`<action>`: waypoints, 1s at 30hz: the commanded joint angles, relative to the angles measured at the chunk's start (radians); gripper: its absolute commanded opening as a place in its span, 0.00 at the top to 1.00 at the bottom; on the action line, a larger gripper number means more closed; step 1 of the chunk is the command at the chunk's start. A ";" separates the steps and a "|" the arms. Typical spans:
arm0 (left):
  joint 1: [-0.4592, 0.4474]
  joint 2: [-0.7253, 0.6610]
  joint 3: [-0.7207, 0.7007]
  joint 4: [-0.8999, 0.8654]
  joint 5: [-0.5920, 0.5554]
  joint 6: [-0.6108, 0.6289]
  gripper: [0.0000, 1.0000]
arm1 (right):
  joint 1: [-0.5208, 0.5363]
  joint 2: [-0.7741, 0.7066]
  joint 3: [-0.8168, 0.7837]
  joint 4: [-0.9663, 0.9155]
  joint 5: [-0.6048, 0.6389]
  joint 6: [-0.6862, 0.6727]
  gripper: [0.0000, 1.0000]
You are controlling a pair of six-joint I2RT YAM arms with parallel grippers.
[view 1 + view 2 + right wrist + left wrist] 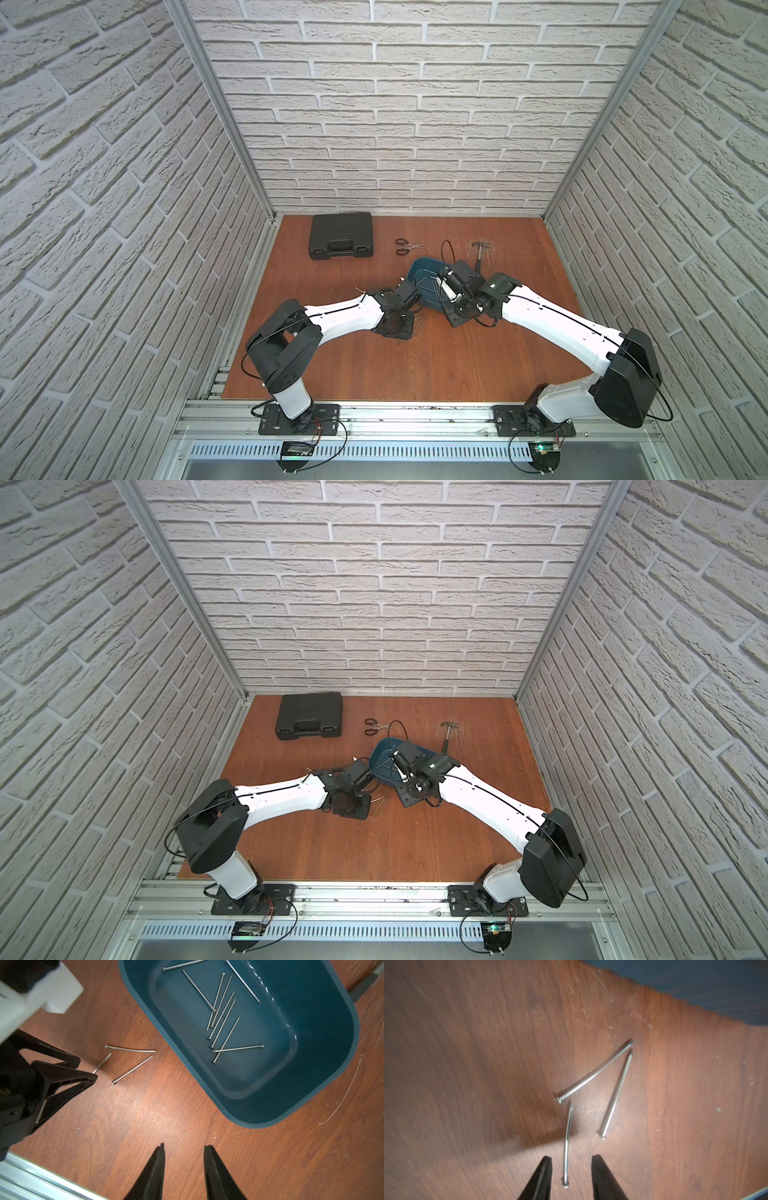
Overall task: Put the nails on the desktop into the storage box
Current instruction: Pick up the nail from the center of the board.
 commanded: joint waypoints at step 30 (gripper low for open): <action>-0.039 -0.003 -0.043 -0.081 -0.026 -0.013 1.00 | -0.029 -0.050 -0.032 0.019 -0.007 0.010 0.64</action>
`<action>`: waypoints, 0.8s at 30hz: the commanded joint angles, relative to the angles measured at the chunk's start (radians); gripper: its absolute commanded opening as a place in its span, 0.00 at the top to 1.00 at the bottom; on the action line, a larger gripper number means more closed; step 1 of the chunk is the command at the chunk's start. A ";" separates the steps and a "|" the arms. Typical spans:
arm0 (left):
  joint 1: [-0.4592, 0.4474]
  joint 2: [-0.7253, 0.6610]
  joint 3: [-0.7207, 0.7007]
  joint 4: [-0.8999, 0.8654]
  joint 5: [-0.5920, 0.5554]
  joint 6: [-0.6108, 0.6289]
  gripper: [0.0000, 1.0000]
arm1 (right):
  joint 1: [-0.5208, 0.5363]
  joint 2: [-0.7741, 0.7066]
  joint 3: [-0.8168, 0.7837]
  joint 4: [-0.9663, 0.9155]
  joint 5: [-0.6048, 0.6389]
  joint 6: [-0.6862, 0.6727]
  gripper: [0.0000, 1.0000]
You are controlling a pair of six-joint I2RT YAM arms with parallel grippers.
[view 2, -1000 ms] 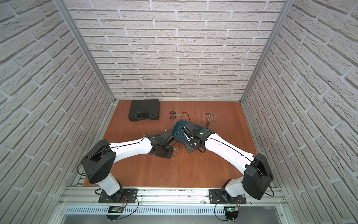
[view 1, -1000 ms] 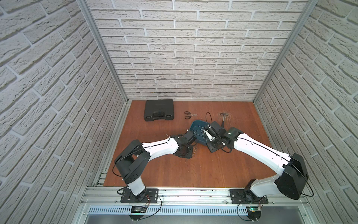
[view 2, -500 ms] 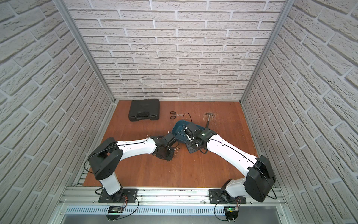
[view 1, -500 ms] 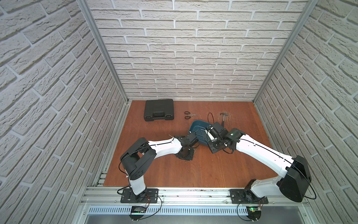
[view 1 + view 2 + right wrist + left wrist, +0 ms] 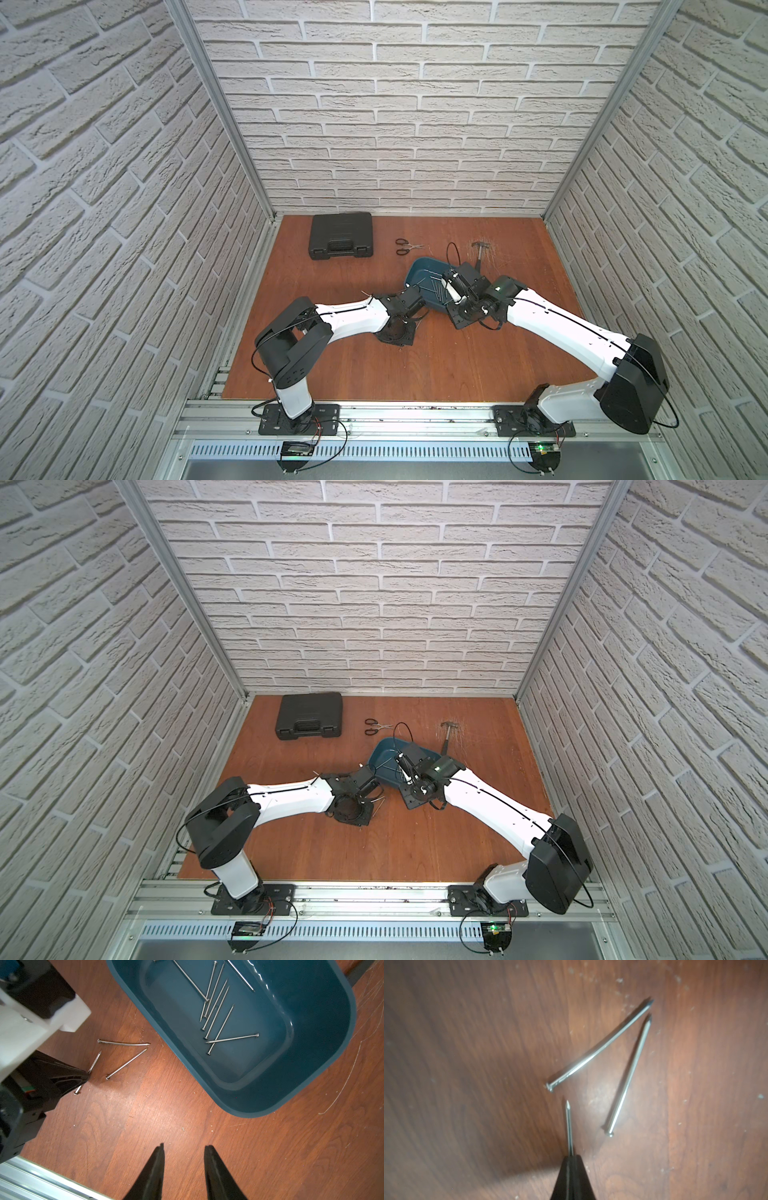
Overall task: Put the nails on the desktop into the storage box
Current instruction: Pick up the nail from the center of the board.
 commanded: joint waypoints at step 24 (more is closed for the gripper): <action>0.019 -0.079 0.074 -0.142 -0.057 0.019 0.82 | -0.059 -0.027 -0.001 0.040 -0.043 -0.010 0.64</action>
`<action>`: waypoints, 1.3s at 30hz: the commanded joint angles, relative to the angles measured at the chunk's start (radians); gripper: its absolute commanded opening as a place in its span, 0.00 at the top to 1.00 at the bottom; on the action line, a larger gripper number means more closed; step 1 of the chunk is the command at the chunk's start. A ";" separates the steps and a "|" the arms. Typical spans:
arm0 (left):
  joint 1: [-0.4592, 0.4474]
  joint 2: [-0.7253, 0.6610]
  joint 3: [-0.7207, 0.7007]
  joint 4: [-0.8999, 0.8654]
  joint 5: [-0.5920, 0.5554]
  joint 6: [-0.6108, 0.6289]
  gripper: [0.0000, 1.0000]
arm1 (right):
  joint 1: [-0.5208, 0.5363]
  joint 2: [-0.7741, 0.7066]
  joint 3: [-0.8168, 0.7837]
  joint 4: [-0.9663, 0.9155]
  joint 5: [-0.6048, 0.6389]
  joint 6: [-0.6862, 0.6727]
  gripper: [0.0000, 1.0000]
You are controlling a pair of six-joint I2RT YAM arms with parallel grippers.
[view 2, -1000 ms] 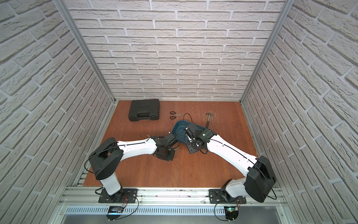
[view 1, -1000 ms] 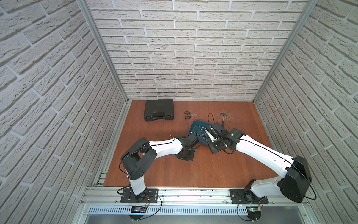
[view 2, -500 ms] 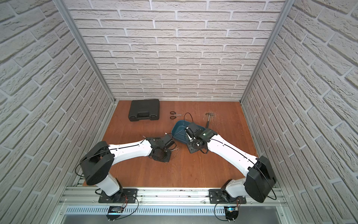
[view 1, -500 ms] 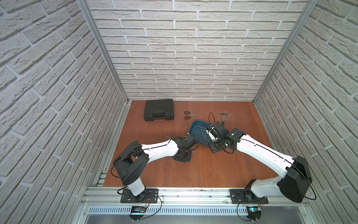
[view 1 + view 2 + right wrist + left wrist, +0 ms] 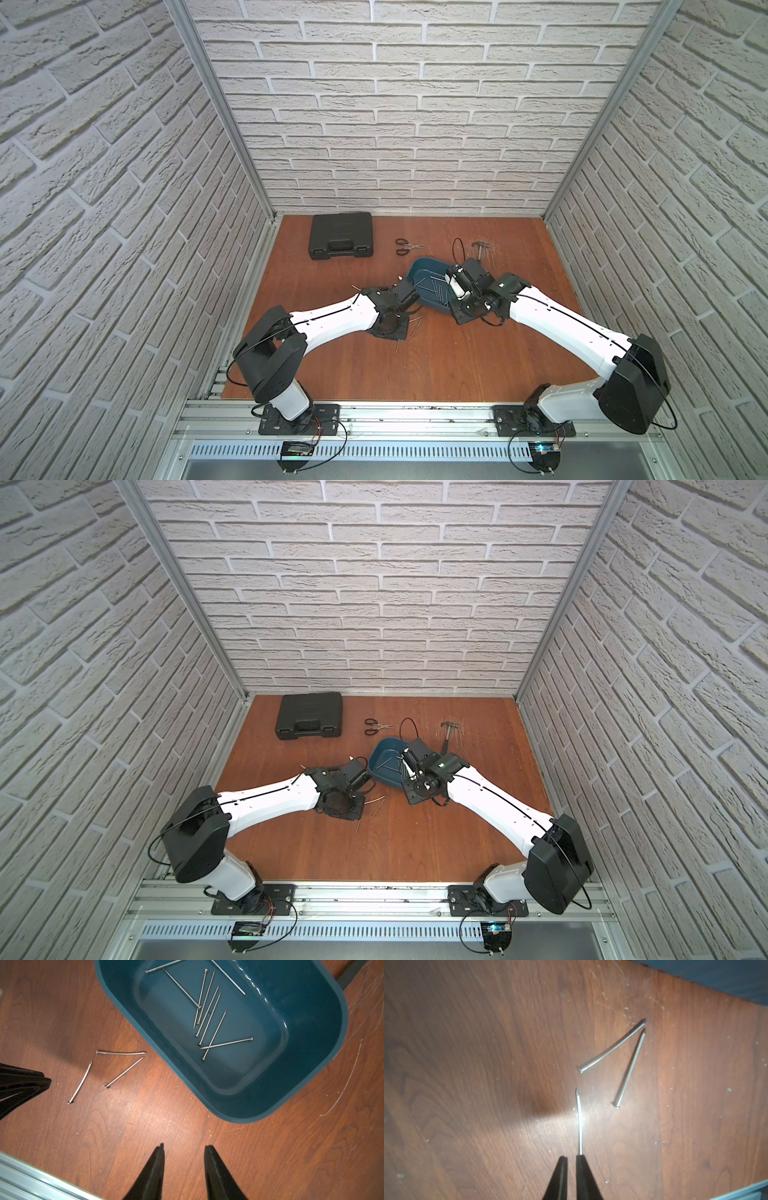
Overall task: Put the nails on the desktop into the storage box
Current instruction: Pick up the nail from the center of the board.
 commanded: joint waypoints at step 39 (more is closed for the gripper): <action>-0.101 0.152 -0.073 0.065 0.046 -0.062 1.00 | -0.028 -0.036 -0.031 0.020 -0.018 -0.017 0.64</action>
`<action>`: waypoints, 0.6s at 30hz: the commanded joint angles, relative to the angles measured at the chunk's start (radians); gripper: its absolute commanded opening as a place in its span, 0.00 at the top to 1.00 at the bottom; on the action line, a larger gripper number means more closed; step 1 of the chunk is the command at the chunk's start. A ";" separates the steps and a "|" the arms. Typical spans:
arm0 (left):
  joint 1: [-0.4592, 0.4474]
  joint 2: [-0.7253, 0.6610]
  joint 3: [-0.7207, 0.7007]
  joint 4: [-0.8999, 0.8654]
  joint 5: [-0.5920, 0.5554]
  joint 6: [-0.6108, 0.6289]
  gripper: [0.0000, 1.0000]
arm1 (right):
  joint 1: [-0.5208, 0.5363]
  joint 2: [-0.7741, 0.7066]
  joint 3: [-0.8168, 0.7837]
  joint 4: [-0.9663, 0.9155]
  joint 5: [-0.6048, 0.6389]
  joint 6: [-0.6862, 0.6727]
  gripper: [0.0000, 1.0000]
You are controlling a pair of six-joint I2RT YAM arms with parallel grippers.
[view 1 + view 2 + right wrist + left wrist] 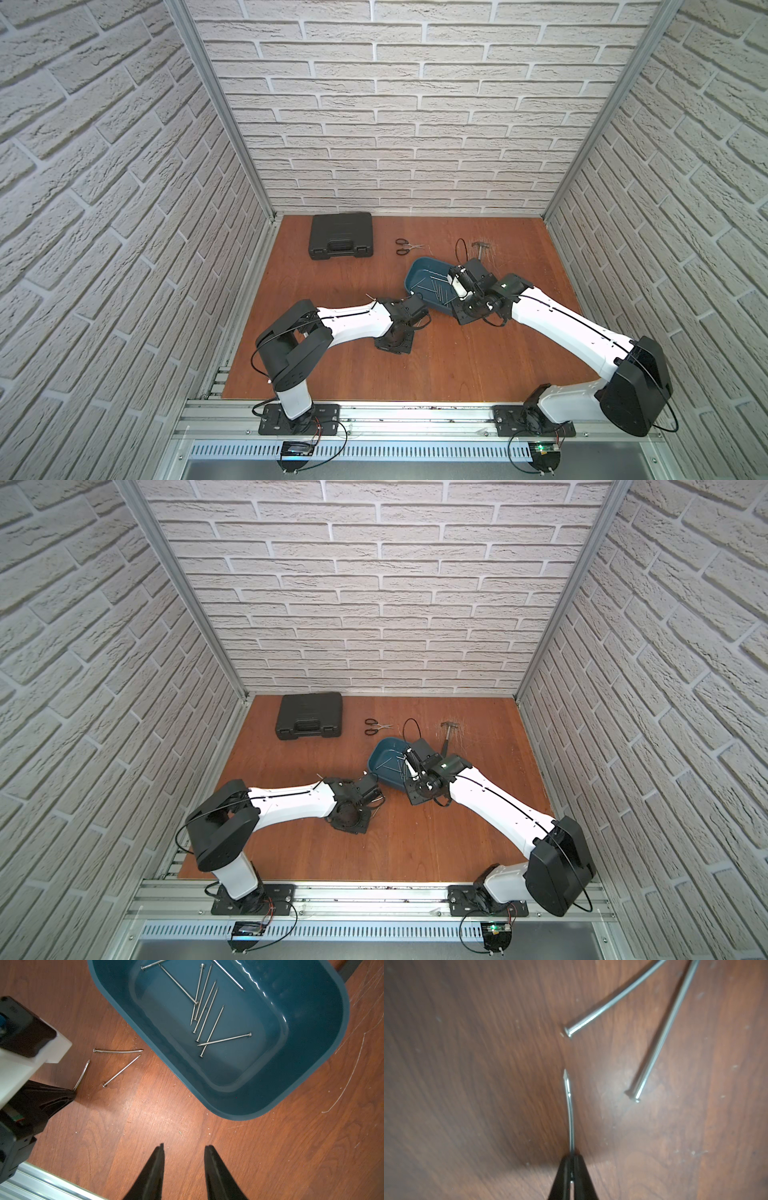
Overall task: Put the nails on the desktop into the storage box
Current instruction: Pick up the nail from the center of the board.
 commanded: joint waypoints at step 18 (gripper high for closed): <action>0.012 -0.069 0.038 -0.077 -0.036 0.030 1.00 | -0.023 -0.025 -0.003 0.018 -0.006 -0.022 0.64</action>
